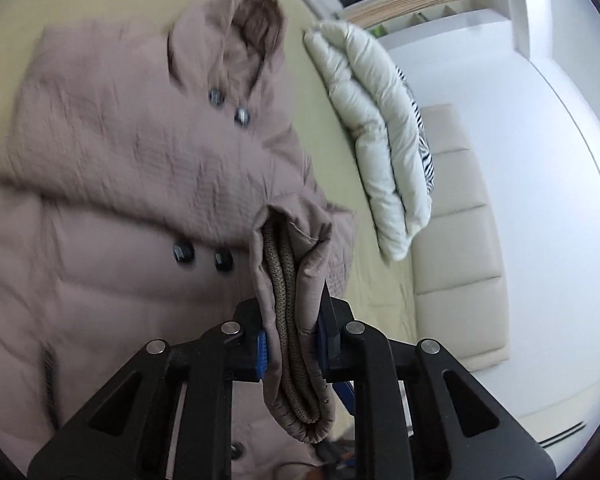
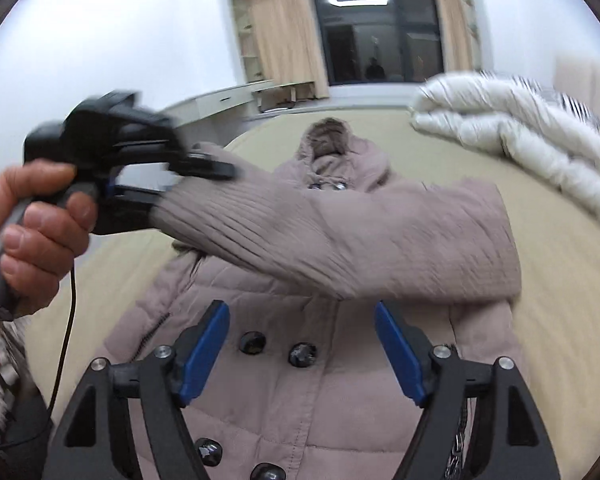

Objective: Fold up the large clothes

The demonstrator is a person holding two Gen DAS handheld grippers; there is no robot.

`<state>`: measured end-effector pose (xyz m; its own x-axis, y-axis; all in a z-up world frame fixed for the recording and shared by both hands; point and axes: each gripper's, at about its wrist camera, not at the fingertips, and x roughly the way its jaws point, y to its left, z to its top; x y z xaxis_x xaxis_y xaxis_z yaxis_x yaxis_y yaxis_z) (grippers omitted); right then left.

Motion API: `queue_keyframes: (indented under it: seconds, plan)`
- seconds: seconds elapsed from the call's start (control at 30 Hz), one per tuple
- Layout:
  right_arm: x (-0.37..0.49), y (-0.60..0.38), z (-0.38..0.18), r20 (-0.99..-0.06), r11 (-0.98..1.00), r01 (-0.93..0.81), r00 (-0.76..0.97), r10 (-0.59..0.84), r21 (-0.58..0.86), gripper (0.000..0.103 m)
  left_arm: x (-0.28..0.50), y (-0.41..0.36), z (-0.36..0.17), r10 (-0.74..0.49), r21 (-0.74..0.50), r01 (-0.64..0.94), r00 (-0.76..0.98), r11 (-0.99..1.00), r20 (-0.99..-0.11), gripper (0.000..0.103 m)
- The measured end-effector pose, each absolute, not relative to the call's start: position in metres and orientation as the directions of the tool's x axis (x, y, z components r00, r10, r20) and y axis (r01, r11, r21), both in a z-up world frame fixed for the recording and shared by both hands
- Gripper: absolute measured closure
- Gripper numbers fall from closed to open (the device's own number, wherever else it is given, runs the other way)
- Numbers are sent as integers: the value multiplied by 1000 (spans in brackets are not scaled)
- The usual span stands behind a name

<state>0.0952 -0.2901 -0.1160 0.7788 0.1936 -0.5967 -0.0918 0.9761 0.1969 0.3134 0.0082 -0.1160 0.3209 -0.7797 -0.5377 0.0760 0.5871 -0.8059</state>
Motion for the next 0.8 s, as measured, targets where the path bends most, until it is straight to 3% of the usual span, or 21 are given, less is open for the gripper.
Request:
queue_keyframes:
  seconds: [0.17,0.27,0.47,0.7,0.8]
  plan:
    - [123,-367,-135,-623,881,120,751,220,457,25,362,57,-80,-704,-740,113,433,663,-564,87]
    - [138,-394,-141,-613,828,202,764,202,523,25,393,80,-85,-637,-688,83,471,721,-610,87]
    - [176,-425,-144,-601,765,281,782,169,580,29,439,117,-151,-489,-568,-47,455,821,-744,87]
    - [244,-433,-127,-573,775,236,797,191,587,47,449,142,-176,-416,-508,-89,464,856,-782,80]
    - [274,-433,-134,-590,795,228,784,193,562,47,433,145,-168,-328,-437,-103,516,893,-791,80]
